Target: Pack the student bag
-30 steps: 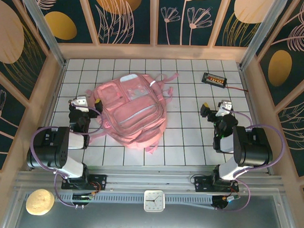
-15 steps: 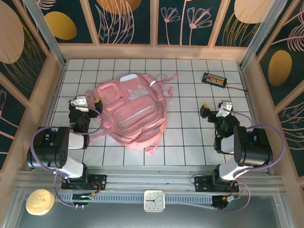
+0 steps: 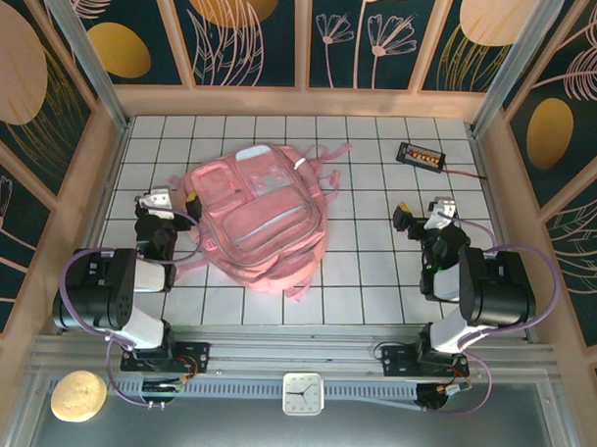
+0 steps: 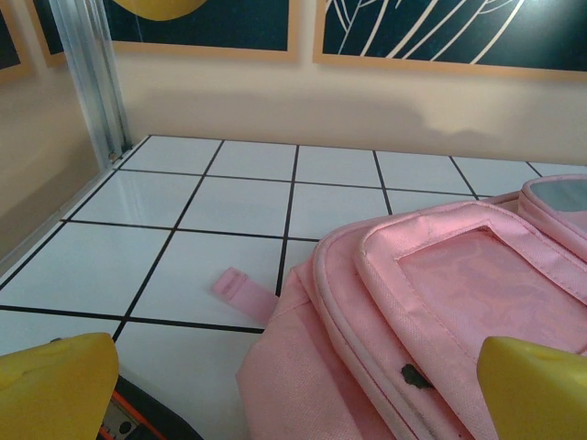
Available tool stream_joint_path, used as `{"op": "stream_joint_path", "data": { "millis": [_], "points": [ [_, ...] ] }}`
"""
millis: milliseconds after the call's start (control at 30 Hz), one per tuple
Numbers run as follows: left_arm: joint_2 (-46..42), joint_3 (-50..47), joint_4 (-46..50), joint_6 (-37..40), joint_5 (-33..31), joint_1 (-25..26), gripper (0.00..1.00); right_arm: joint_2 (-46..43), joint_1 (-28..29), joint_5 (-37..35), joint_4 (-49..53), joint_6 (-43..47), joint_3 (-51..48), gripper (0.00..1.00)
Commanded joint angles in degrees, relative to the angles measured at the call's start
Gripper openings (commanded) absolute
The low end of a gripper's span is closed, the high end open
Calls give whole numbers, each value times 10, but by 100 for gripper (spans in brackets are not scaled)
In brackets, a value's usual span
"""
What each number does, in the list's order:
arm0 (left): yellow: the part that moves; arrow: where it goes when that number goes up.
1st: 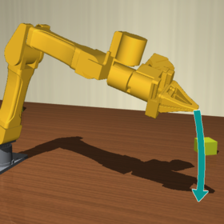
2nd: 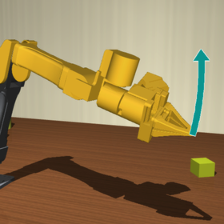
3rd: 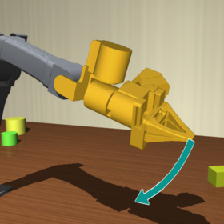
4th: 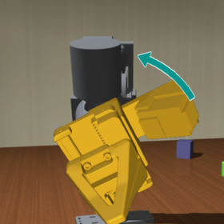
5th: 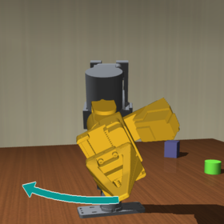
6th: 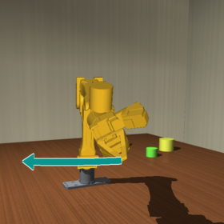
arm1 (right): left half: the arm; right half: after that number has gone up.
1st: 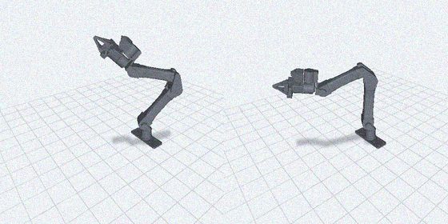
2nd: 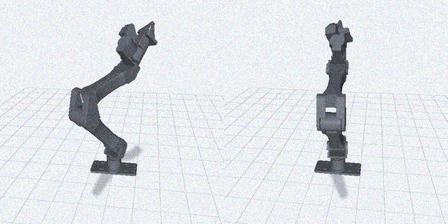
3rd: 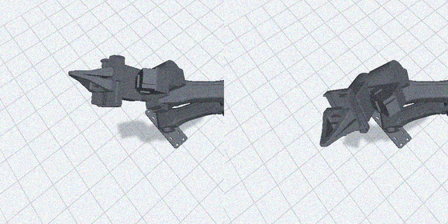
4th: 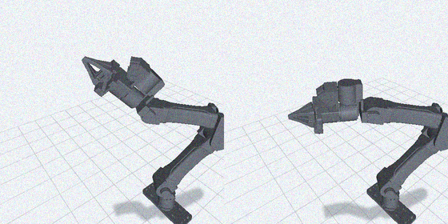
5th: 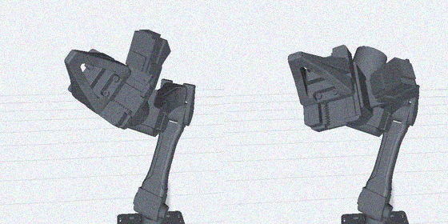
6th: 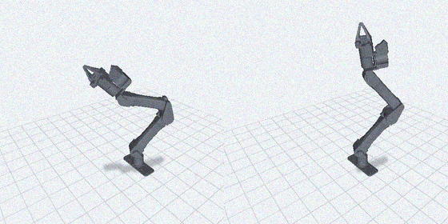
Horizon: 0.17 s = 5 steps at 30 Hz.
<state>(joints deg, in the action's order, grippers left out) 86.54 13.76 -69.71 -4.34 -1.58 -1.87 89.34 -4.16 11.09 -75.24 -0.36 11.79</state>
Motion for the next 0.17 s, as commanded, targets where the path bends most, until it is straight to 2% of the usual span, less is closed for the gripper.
{"op": "stream_joint_path", "data": {
  "millis": [0,133],
  "points": [
    [2,-2,-28,-8,0,-2,99,5,4,-13,-12,1,8,99],
    [2,-2,-28,-8,0,-2,99,4,5,-16,-18,1,5,99]
  ]
}}
